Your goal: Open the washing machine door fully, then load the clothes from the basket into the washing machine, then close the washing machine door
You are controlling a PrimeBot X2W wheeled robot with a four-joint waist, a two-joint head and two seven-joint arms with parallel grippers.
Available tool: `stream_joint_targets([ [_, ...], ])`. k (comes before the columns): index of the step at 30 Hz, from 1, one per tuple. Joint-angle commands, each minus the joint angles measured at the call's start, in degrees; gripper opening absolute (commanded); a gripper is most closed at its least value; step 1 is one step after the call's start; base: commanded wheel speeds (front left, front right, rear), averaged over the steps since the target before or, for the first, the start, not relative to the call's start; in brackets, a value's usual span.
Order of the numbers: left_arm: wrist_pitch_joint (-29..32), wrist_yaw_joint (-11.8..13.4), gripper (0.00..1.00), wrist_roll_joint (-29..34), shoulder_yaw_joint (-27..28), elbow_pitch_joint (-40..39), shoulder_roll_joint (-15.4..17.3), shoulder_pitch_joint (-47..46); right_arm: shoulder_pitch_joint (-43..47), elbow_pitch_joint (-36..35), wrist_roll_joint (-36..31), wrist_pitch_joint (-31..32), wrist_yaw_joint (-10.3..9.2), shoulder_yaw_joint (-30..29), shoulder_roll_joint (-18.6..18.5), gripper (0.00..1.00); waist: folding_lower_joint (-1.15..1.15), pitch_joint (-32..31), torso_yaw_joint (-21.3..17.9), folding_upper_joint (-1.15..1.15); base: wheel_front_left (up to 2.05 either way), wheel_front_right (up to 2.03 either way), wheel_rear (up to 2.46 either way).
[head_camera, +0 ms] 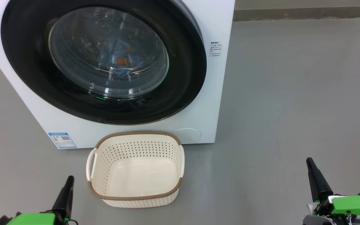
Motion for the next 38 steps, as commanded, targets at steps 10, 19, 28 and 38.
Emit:
stream_joint_targets([
  [10, 0.33, -0.15, 0.00, 0.43, 2.13, -1.07, 0.76, -2.68, -1.94, -1.72, 0.16, 0.51, 0.08, 1.24, -0.19, 0.00, 0.00, 0.00, 0.00, 0.00, 0.00, 0.00, 0.00],
  [19, 0.38, -0.16, 0.00, 0.49, 2.20, -1.07, 0.72, -2.68, -1.94, -1.72, 0.16, 0.51, 0.08, 1.24, -0.19, 0.00, 0.00, 0.00, 0.00, 0.00, 0.00, 0.00, 0.00],
  [28, 0.42, -0.16, 0.00, 0.53, 2.25, -1.06, 0.68, -2.69, -1.94, -1.72, 0.15, 0.51, 0.08, 1.24, -0.19, 0.00, 0.00, 0.00, 0.00, 0.00, 0.00, 0.00, 0.00],
  [38, 0.47, -0.16, 0.00, 0.58, 2.31, -1.06, 0.63, -2.69, -1.94, -1.72, 0.15, 0.51, 0.08, 1.24, -0.19, 0.00, 0.00, 0.00, 0.00, 0.00, 0.00, 0.00, 0.00],
])
